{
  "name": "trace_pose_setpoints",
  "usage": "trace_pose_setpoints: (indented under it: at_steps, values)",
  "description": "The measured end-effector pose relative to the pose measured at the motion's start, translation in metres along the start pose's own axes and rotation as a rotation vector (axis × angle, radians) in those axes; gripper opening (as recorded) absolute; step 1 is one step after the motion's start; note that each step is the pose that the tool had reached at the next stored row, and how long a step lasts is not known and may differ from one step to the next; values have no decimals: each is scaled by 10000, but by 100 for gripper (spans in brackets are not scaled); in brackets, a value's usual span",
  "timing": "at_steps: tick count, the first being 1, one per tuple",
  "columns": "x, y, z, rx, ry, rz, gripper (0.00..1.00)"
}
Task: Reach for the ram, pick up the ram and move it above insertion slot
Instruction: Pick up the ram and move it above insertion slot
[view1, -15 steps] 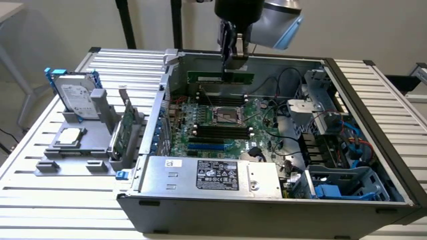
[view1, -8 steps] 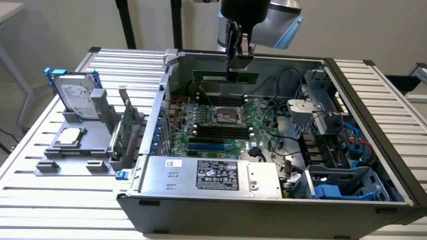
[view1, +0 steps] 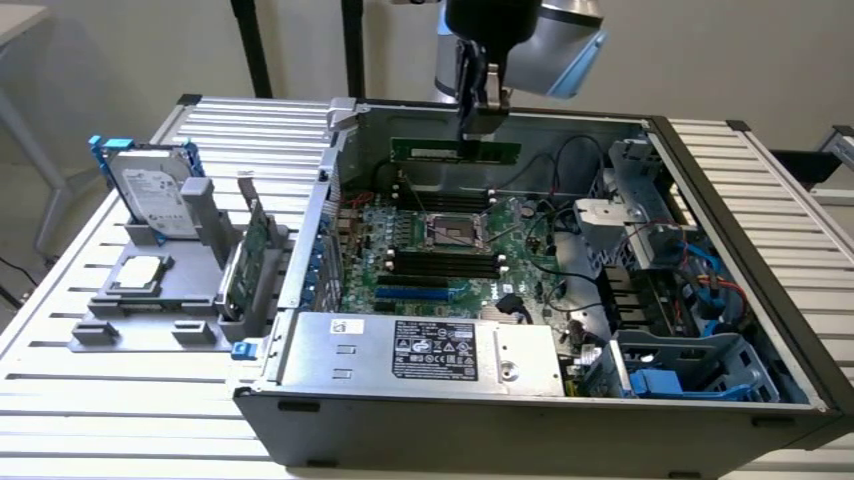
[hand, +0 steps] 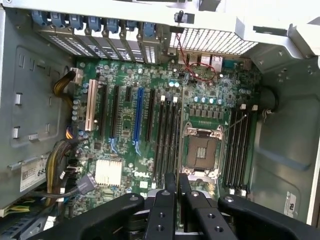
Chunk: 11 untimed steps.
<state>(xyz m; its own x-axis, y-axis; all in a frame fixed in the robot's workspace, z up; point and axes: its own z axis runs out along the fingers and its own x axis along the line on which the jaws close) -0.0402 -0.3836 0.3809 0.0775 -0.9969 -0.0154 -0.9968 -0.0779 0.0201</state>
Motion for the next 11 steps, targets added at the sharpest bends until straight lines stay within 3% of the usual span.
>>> trace_pose_setpoints:
  at_steps: [1, 2, 11]
  values:
    - [-9, -1, 1, 63, 5, 7, 14]
    - [-12, -1, 1, 74, 6, 11, 14]
    - [-13, -1, 1, 75, 6, 13, 14]
